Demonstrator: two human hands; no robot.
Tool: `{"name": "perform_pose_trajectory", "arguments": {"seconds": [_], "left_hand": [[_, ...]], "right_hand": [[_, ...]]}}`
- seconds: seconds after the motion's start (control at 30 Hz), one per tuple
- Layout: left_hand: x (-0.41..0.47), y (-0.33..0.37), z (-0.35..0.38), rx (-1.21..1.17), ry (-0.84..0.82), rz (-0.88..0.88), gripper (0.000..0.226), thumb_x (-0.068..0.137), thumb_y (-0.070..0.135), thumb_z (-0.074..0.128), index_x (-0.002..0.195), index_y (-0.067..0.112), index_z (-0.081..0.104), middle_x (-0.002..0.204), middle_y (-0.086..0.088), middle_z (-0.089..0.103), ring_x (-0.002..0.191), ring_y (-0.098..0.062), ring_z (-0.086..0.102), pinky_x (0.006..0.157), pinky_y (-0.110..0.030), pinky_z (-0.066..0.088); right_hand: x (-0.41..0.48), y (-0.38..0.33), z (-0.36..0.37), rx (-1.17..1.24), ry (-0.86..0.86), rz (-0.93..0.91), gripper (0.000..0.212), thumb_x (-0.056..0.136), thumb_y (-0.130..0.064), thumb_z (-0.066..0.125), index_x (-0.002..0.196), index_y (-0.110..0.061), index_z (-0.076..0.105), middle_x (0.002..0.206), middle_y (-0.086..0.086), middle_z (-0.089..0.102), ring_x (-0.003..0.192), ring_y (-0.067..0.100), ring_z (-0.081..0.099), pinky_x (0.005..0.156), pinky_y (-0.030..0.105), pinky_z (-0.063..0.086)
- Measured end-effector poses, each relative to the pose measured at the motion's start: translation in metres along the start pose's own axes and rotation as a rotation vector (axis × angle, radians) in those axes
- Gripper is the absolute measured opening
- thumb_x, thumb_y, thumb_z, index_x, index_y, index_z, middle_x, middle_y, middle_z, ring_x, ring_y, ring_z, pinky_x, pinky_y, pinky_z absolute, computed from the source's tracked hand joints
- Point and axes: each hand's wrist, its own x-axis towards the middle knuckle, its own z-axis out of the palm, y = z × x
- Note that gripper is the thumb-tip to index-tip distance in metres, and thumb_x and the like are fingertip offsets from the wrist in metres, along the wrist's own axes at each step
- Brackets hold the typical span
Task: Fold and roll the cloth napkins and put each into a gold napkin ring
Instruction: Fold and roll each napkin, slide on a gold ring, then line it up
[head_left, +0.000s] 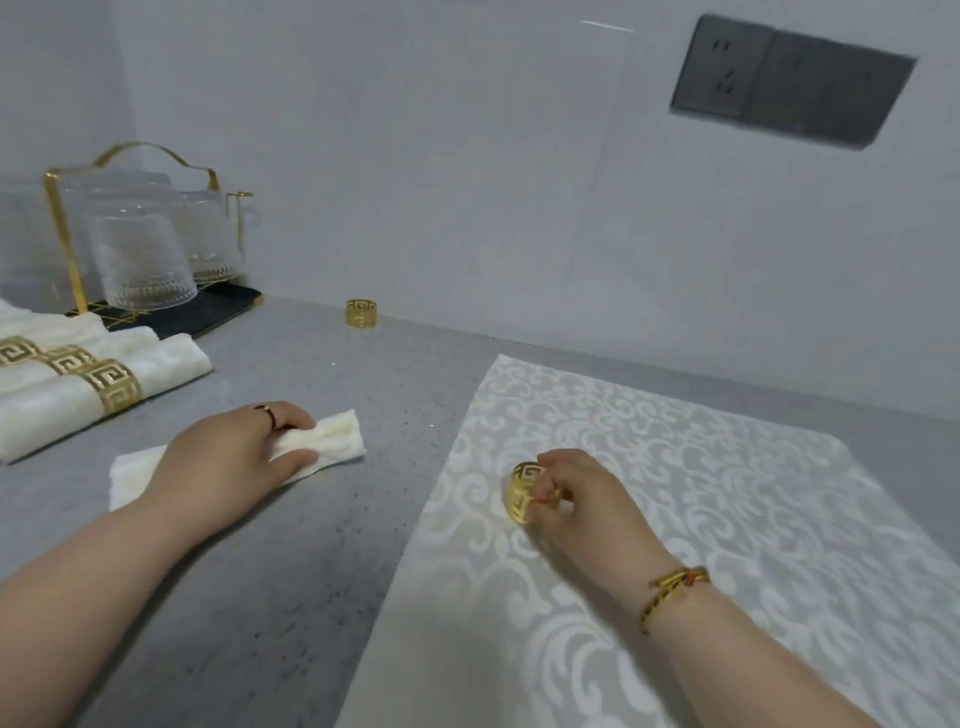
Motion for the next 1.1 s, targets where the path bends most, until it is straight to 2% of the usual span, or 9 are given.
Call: {"name": "perform_pose_trajectory", "arguments": {"seconds": [0.03, 0.13, 0.27, 0.43, 0.57, 0.7, 0.9, 1.0, 1.1], "left_hand": [[-0.004, 0.006, 0.0, 0.004, -0.001, -0.001, 0.026, 0.084, 0.029, 0.061, 0.11, 0.026, 0.058, 0.115, 0.001, 0.063, 0.104, -0.022, 0.056, 0.069, -0.026, 0.031], [-0.011, 0.025, -0.001, -0.043, 0.017, 0.02, 0.025, 0.084, 0.027, 0.063, 0.108, 0.025, 0.059, 0.111, 0.002, 0.063, 0.102, -0.021, 0.056, 0.071, -0.026, 0.033], [-0.016, 0.063, 0.003, -0.291, 0.042, 0.03, 0.016, 0.082, 0.022, 0.066, 0.088, 0.032, 0.055, 0.093, 0.009, 0.061, 0.088, -0.013, 0.053, 0.074, -0.026, 0.036], [-0.027, 0.098, 0.021, -0.56, 0.098, -0.001, 0.022, 0.079, 0.019, 0.069, 0.076, 0.036, 0.056, 0.082, 0.02, 0.059, 0.076, 0.002, 0.053, 0.062, -0.014, 0.036], [-0.037, 0.098, 0.029, -0.576, 0.101, 0.031, 0.025, 0.076, 0.017, 0.071, 0.073, 0.038, 0.058, 0.074, 0.021, 0.062, 0.072, 0.011, 0.055, 0.059, 0.0, 0.037], [-0.041, 0.098, 0.031, -0.608, 0.069, 0.064, 0.025, 0.074, 0.015, 0.073, 0.073, 0.036, 0.06, 0.075, 0.039, 0.059, 0.073, 0.018, 0.053, 0.061, 0.003, 0.037], [-0.044, 0.1, 0.029, -0.588, 0.017, 0.11, 0.025, 0.073, 0.018, 0.074, 0.075, 0.039, 0.061, 0.085, 0.039, 0.056, 0.075, 0.018, 0.054, 0.061, 0.003, 0.037], [-0.045, 0.099, 0.03, -0.601, 0.004, 0.12, 0.027, 0.072, 0.017, 0.075, 0.073, 0.039, 0.061, 0.077, 0.042, 0.057, 0.074, 0.02, 0.053, 0.062, 0.004, 0.036], [-0.047, 0.099, 0.031, -0.583, -0.025, 0.187, 0.033, 0.07, 0.014, 0.076, 0.069, 0.042, 0.059, 0.073, 0.049, 0.053, 0.078, 0.024, 0.051, 0.068, 0.006, 0.034]], "right_hand": [[-0.006, 0.003, 0.0, 0.005, 0.013, 0.006, 0.012, 0.083, -0.003, 0.057, 0.084, -0.015, 0.057, 0.106, -0.007, 0.04, 0.103, 0.007, 0.045, 0.074, -0.006, 0.025], [-0.015, 0.006, 0.004, 0.081, 0.09, 0.053, 0.035, 0.083, -0.01, 0.058, 0.118, -0.014, 0.051, 0.109, -0.009, 0.041, 0.107, 0.014, 0.051, 0.078, 0.005, 0.032], [-0.018, 0.005, 0.005, 0.11, 0.098, 0.054, 0.052, 0.084, -0.017, 0.06, 0.132, -0.016, 0.039, 0.129, -0.003, 0.043, 0.121, 0.014, 0.042, 0.093, 0.012, 0.028], [-0.019, 0.006, -0.001, 0.182, 0.119, 0.063, 0.05, 0.083, -0.017, 0.062, 0.129, -0.019, 0.043, 0.123, -0.003, 0.045, 0.113, 0.013, 0.046, 0.094, 0.017, 0.034], [-0.017, 0.001, -0.01, 0.734, 0.144, 0.214, 0.041, 0.081, -0.006, 0.065, 0.114, -0.02, 0.046, 0.101, -0.007, 0.054, 0.084, 0.005, 0.056, 0.082, 0.014, 0.046], [-0.017, -0.001, -0.005, 1.164, 0.013, 0.195, 0.044, 0.074, -0.002, 0.07, 0.107, -0.023, 0.049, 0.11, 0.005, 0.06, 0.092, 0.017, 0.062, 0.093, 0.032, 0.049], [-0.017, 0.0, -0.004, 1.107, 0.002, 0.096, 0.048, 0.059, -0.015, 0.067, 0.102, -0.03, 0.051, 0.105, -0.005, 0.06, 0.09, 0.009, 0.063, 0.095, 0.032, 0.048], [-0.018, 0.001, -0.007, 1.029, -0.004, 0.021, 0.046, 0.074, 0.002, 0.069, 0.101, -0.029, 0.049, 0.101, -0.008, 0.057, 0.075, -0.002, 0.064, 0.077, 0.014, 0.051], [-0.019, 0.001, -0.011, 0.95, -0.015, -0.034, 0.047, 0.078, 0.011, 0.06, 0.101, -0.029, 0.048, 0.102, -0.01, 0.055, 0.077, -0.003, 0.063, 0.073, 0.012, 0.05]]}}
